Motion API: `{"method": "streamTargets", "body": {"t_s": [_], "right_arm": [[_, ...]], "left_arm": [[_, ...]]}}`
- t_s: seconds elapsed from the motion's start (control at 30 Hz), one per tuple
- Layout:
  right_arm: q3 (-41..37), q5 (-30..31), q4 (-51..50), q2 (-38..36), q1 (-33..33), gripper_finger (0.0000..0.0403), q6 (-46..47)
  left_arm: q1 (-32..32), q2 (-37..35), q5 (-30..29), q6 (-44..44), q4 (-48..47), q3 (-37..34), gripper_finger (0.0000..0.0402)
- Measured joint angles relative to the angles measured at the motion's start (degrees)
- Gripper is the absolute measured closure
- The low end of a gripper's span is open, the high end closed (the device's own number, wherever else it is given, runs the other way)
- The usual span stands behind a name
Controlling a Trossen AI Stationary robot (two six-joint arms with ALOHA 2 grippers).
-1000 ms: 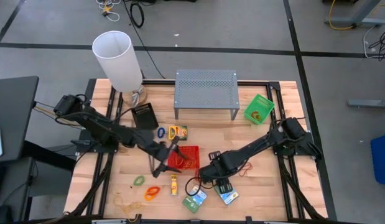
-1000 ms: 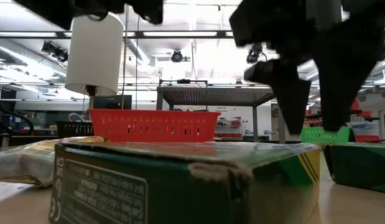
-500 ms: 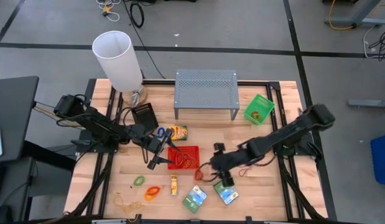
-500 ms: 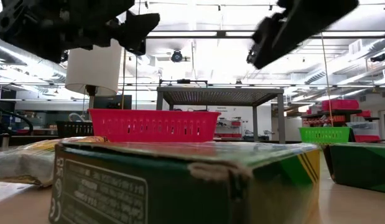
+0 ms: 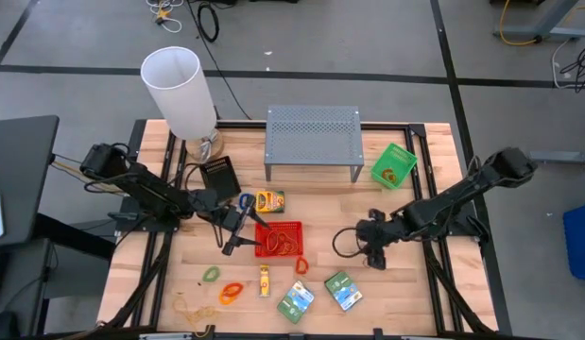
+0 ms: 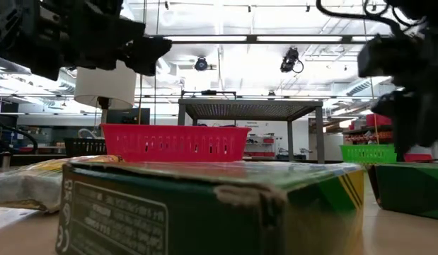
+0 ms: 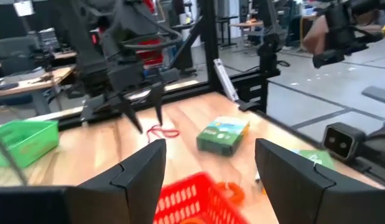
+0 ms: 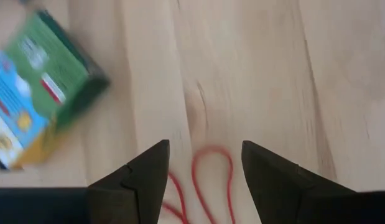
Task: Pick & Place Office Desk Supplies
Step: Put the red rubber band into the red bin
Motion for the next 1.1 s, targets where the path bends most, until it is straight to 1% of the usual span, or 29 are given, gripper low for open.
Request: {"method": "streamTargets", "body": {"t_s": [0.2,0.43,0.53,0.63,0.7,0.77,0.9,0.93,1.1], "right_arm": [[0.08,-2.39,-5.74,0.85,0.88,0.0195,1.33],[0.1,-4.7,-7.37,6.98,0.88,0.0195,0.49],[0.51,-4.73,-7.53,9.87,0.88,0.0195,0.08],[0.8,-3.29,-8.02,11.61,0.92,0.02,0.45],[0.78,-2.15,-8.03,11.73,0.97,0.0219,1.46],[0.69,-1.0,-8.06,11.55,1.05,0.0256,1.65],[1.29,1.15,-8.38,11.75,1.25,0.0371,0.94],[1.45,1.45,-8.26,11.76,1.25,0.0386,0.45],[3.73,2.88,-9.38,12.13,1.31,0.0399,-0.24]], "left_arm": [[0.64,-0.61,0.08,-1.05,-0.09,-0.38,0.0149],[0.66,-0.59,0.08,-1.05,-0.72,-0.38,0.0149],[0.66,-0.59,0.08,-1.09,-0.78,-0.38,0.0149],[0.66,-0.59,0.1,-1.46,-1.07,-0.38,0.0149],[0.66,-0.59,0.08,-1.47,-1.26,-0.36,0.0149],[0.66,-0.59,0.08,-1.48,-1.42,-0.36,0.0149],[0.64,-0.59,0.08,-1.65,-1.73,-0.36,0.0149],[0.63,-0.59,0.08,-1.67,-1.7,-0.36,0.0149],[0.62,-0.59,0.08,-1.9,-1.7,-0.36,0.0149]]}}
